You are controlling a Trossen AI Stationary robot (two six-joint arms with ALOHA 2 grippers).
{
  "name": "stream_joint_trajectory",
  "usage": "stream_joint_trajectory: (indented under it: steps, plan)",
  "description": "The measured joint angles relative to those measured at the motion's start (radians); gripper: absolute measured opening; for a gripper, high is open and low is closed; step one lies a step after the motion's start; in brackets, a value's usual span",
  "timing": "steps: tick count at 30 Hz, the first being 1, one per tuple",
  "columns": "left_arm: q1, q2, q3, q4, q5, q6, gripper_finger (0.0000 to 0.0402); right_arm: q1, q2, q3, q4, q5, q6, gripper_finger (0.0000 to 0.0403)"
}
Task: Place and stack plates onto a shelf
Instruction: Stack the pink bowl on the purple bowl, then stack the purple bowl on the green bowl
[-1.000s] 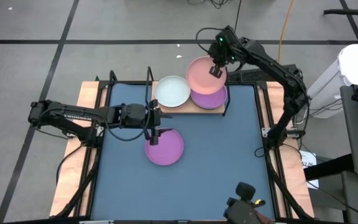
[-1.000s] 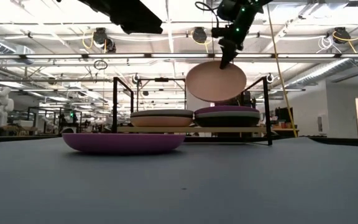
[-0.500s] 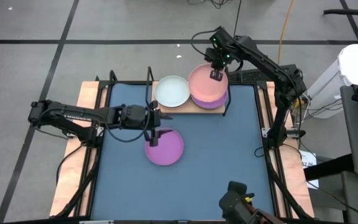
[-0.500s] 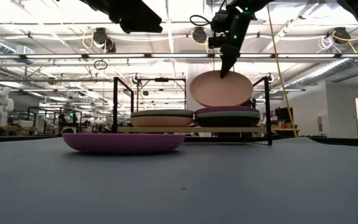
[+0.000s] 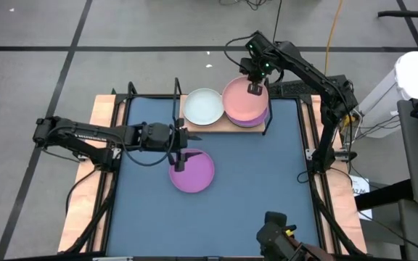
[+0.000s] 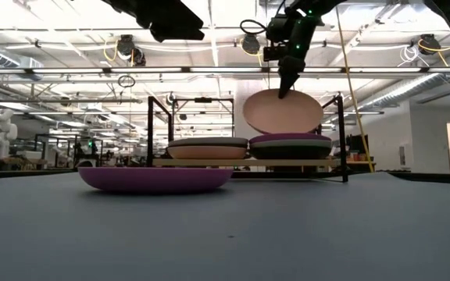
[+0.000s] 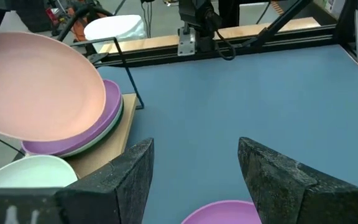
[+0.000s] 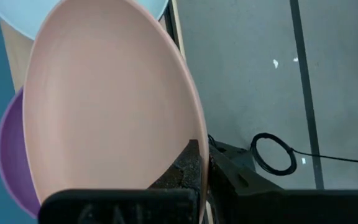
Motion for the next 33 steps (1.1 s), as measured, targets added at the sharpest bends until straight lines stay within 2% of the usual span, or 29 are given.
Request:
stream_joint_trajectory:
  steps: [14, 22, 27, 33]
  plan:
    - [0.000, 0.000, 0.000, -0.002, 0.000, -0.034, 0.0239, 0.000, 0.000, -0.003, -0.004, 0.000, -0.005, 0.0012]
    - [-0.002, 0.000, 0.000, -0.004, 0.005, -0.045, 0.0239, 0.002, -0.001, -0.056, 0.014, 0.005, -0.027, 0.0014]
    - [-0.015, 0.000, 0.000, -0.004, 0.005, -0.044, 0.0239, 0.003, -0.001, -0.093, 0.029, 0.061, -0.034, 0.0019]
    - [-0.028, 0.000, 0.000, -0.003, 0.007, -0.032, 0.0239, 0.003, -0.001, -0.105, 0.053, 0.083, -0.036, 0.0043]
